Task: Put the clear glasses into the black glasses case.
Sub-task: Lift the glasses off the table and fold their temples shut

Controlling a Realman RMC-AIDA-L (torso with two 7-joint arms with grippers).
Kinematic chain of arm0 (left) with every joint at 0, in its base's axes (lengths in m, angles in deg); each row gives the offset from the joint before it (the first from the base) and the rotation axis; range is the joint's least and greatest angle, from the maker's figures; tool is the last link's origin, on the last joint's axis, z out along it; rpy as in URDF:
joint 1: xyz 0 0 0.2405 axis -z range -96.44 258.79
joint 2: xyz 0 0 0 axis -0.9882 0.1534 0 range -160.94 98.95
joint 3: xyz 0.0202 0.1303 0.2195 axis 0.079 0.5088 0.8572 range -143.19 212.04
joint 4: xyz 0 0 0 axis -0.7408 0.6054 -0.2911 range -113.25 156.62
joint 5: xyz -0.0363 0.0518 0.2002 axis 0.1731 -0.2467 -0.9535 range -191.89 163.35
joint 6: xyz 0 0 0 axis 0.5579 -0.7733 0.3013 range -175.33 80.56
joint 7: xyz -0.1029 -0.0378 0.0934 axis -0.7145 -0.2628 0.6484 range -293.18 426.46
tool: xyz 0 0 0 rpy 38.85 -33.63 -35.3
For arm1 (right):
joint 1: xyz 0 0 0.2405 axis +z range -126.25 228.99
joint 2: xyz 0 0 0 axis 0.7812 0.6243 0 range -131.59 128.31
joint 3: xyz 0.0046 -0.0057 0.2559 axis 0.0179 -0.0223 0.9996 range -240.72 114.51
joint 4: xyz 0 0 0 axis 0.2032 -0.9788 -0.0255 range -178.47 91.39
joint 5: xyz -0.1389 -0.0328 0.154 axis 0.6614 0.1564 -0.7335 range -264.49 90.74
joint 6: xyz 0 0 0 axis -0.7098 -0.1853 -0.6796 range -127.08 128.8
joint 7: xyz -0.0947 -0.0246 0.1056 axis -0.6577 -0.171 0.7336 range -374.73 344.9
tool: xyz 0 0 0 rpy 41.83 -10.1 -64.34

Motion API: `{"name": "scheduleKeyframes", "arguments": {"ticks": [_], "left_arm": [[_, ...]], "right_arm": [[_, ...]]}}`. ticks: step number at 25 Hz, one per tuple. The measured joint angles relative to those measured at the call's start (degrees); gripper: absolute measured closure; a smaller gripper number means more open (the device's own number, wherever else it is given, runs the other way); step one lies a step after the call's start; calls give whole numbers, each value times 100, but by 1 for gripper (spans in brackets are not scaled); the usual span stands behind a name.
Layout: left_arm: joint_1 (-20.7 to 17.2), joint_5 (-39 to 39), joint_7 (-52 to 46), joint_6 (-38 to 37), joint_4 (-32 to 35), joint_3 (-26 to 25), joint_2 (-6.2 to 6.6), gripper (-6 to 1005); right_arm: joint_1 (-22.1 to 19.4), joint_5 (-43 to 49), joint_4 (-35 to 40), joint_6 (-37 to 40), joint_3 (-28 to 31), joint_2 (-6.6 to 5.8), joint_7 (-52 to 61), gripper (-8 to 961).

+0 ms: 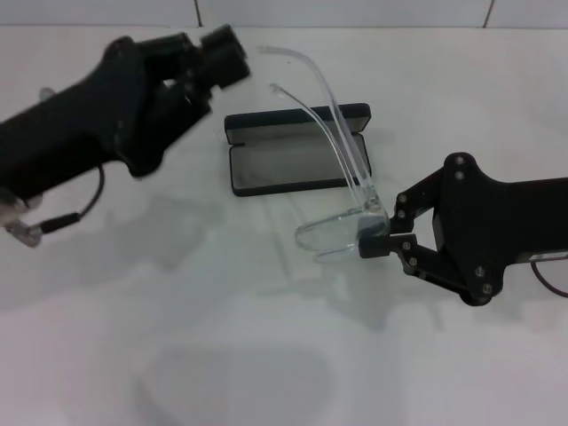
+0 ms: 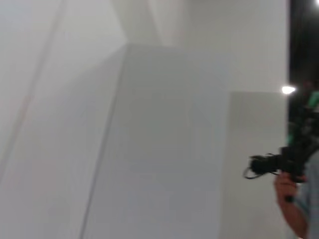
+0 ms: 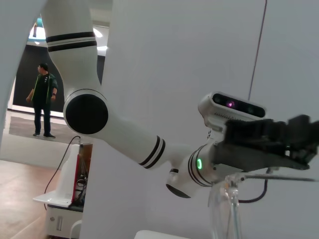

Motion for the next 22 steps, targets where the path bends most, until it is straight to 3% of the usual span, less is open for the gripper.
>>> {"name": "scheduleKeyframes", "arguments": {"ticks": [3, 6, 22], "left_arm": [[72, 96, 156, -37, 50, 536, 11, 879], [218, 54, 148, -22, 8, 755, 15, 879], [520, -536, -169, 123, -371, 800, 26, 878]], "right_arm": [[43, 2, -11, -1, -23, 6, -1, 900], [107, 3, -12, 7, -60, 14, 6, 901], [174, -29, 35, 139, -94, 18, -19, 901]]}}
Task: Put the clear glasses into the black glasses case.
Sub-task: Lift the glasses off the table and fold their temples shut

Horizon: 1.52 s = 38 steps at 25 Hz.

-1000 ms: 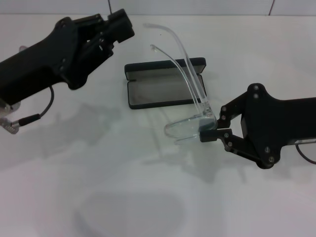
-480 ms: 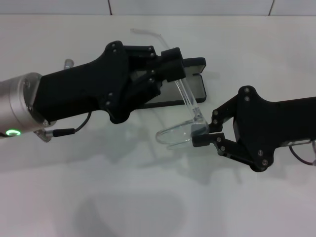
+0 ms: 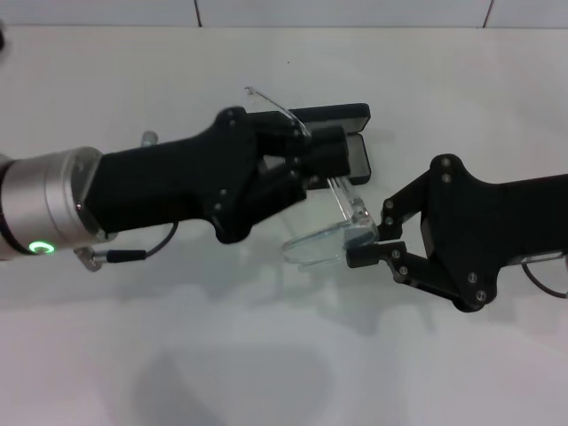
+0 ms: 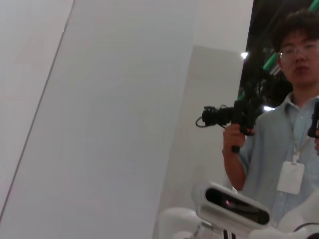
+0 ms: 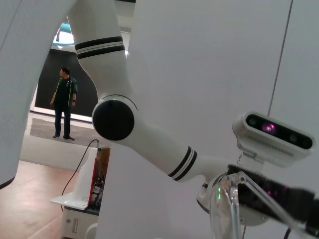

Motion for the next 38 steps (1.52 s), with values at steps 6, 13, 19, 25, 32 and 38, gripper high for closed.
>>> {"name": "scheduleKeyframes", "arguments": {"ticks": [6, 13, 19, 25, 32, 38], "left_arm": [[27, -85, -86, -18, -5, 90, -17, 879], [55, -182, -226, -16, -3, 205, -8, 878], [-169, 366, -146, -29, -2, -339, -1, 879], [-502, 1020, 6, -17, -349, -1273, 3, 879], [-233, 648, -43, -19, -808, -1537, 14, 880], [112, 420, -14, -14, -836, -1028, -2, 881]], "right_arm": [[-1, -12, 3, 0, -7, 2, -2, 901], [-17, -131, 5, 4, 22, -2, -20, 901], [-53, -125, -9, -1, 31, -15, -25, 902], [-323, -744, 4, 415, 49, -16, -474, 902], [-276, -1483, 2, 1351, 115, -27, -635, 902], [16, -1435, -243, 1332, -67, -6, -512, 898]]}}
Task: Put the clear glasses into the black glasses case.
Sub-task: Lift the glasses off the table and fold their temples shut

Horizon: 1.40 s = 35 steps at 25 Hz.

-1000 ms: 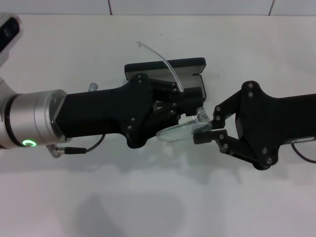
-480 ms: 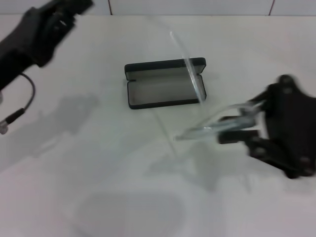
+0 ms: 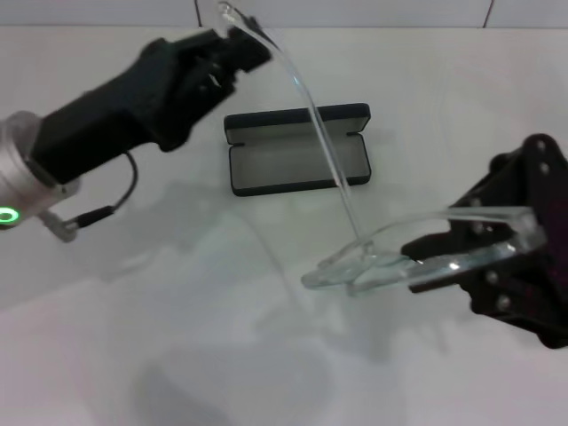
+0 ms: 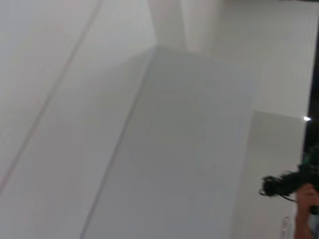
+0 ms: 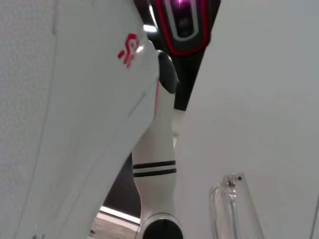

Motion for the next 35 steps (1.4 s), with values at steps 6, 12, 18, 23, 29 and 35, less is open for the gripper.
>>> {"name": "scheduleKeyframes", "arguments": {"ticks": [6, 12, 18, 23, 29, 35], "left_arm": [[88, 1, 11, -5, -12, 290, -5, 881], [138, 49, 21, -36, 16, 614, -8, 882], [172, 52, 120, -80, 88, 869, -9, 882], [183, 55, 222, -95, 223, 1184, -9, 883], [230, 29, 222, -151, 316, 1267, -9, 882], [253, 33, 225, -153, 344, 1366, -2, 881]], "right_arm": [[48, 0, -196, -118, -15, -10, -8, 894], [111, 0, -378, -176, -10, -17, -11, 889], [150, -1, -503, -212, -7, -22, -12, 885], [165, -2, -552, -238, 17, -21, -17, 881], [168, -2, -561, -368, 21, -21, -17, 876], [168, 9, -561, -443, 29, -24, -17, 872]]}}
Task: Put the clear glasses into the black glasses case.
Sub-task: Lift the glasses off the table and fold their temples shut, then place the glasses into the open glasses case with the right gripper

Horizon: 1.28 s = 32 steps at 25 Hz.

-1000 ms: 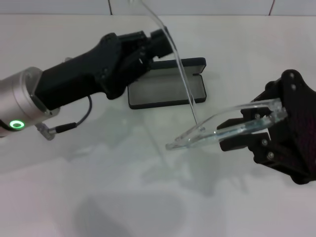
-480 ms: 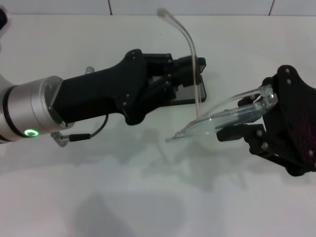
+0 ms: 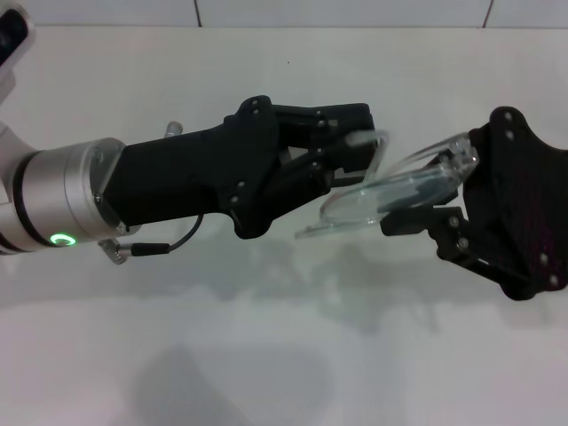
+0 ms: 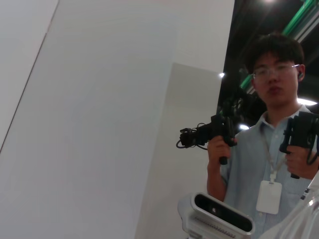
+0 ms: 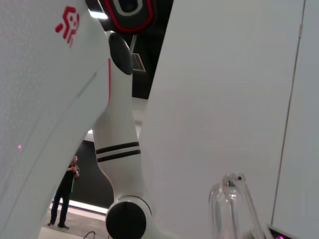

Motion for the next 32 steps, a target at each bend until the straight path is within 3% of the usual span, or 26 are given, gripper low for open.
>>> {"name": "scheduleKeyframes", "arguments": {"ticks": [5, 12, 15, 20, 23, 24, 26, 32], "left_arm": [[-18, 15, 7, 14, 32, -100, 1, 880], [-369, -15, 38, 145, -125, -1335, 36, 879], [-632, -81, 39, 149, -69, -1527, 111, 879], [-1007, -556, 12, 224, 31, -1591, 304, 878], [-1191, -734, -4, 236, 82, -1597, 348, 878], [-1227, -751, 0, 236, 89, -1598, 350, 877], [-1280, -772, 16, 237, 99, -1602, 350, 877], [-1312, -891, 8, 233, 124, -1607, 332, 876]], "right_arm": [[9, 24, 10, -17, 1, -6, 0, 868], [0, 37, 71, -15, 48, -16, 103, 863], [12, 177, 167, -228, 337, -47, 566, 861], [224, 1520, 1249, -1353, 759, -143, 2467, 857], [654, 3166, 2205, -1783, 764, -136, 3801, 855], [654, 3166, 2205, -1783, 764, -136, 3801, 854], [1201, 4491, 2663, -1787, 767, -67, 4703, 852], [2571, 6336, 2326, -1529, 642, -21, 5564, 848]]}}
